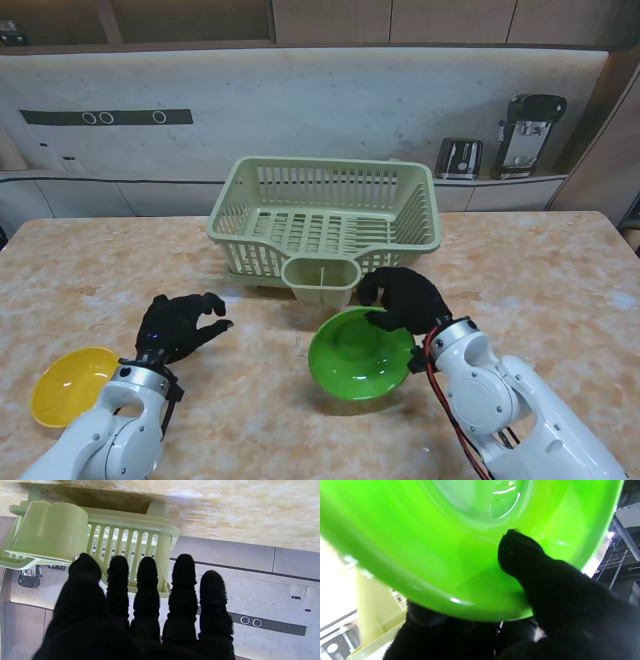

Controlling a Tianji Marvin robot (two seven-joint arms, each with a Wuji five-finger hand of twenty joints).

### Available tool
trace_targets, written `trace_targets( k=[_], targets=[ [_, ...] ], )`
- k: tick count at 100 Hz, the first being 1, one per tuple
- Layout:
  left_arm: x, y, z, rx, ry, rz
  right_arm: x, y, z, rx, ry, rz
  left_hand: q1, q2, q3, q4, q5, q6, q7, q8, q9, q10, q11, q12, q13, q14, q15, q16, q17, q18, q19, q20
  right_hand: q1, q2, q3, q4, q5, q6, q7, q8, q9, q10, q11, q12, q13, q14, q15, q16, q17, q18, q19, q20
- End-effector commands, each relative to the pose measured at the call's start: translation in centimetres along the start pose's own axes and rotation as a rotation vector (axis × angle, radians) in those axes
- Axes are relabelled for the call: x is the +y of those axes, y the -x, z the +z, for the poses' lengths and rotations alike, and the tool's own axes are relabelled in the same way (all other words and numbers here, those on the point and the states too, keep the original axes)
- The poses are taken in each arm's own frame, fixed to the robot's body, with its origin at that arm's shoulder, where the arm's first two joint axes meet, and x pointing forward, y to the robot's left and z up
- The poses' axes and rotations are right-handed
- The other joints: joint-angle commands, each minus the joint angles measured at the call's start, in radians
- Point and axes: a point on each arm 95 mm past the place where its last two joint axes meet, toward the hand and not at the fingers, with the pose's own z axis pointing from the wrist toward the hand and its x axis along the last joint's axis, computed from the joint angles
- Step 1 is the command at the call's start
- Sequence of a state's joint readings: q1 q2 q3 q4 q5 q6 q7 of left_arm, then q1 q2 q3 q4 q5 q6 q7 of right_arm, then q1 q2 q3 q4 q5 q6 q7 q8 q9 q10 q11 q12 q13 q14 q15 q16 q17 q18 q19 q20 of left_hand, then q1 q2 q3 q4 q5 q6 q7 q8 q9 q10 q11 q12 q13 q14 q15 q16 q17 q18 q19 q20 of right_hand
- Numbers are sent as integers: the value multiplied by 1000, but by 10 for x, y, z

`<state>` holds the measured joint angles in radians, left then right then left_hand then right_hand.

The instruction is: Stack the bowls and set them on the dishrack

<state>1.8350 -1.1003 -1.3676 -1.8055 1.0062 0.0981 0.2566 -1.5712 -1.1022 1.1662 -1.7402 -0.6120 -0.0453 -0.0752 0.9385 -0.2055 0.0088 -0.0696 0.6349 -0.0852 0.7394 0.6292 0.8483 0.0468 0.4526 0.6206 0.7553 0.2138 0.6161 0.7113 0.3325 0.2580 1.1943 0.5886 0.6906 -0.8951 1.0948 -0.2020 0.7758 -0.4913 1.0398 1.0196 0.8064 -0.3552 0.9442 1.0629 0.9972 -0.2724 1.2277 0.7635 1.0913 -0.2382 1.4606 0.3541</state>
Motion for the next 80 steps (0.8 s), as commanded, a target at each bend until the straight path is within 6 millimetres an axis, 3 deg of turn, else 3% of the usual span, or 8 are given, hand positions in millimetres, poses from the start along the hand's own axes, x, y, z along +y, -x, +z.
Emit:
trace_targets(
  k=[1,80],
  targets=[
    [1,-1,-2,-2,9,-1,-9,-9,3,28,-28,26,5,27,-16,20,23,-1,12,15,15,10,11,19,9,13,6,10,-10,21,12,12,51,62,87,43,32,-49,-1,-17,4,5,-9,-10,39,-23,-21,7,33,-107,57,23],
    [0,0,-2,-4,5,-4,-68,-29,21,126,-227,135,4,27,-16,20,23,-3,12,16,16,9,11,19,9,14,6,11,-10,22,11,12,30,128,36,37,24,-33,-50,-94,-10,24,-22,-61,60,-27,-40,6,34,-121,62,20]
  ],
)
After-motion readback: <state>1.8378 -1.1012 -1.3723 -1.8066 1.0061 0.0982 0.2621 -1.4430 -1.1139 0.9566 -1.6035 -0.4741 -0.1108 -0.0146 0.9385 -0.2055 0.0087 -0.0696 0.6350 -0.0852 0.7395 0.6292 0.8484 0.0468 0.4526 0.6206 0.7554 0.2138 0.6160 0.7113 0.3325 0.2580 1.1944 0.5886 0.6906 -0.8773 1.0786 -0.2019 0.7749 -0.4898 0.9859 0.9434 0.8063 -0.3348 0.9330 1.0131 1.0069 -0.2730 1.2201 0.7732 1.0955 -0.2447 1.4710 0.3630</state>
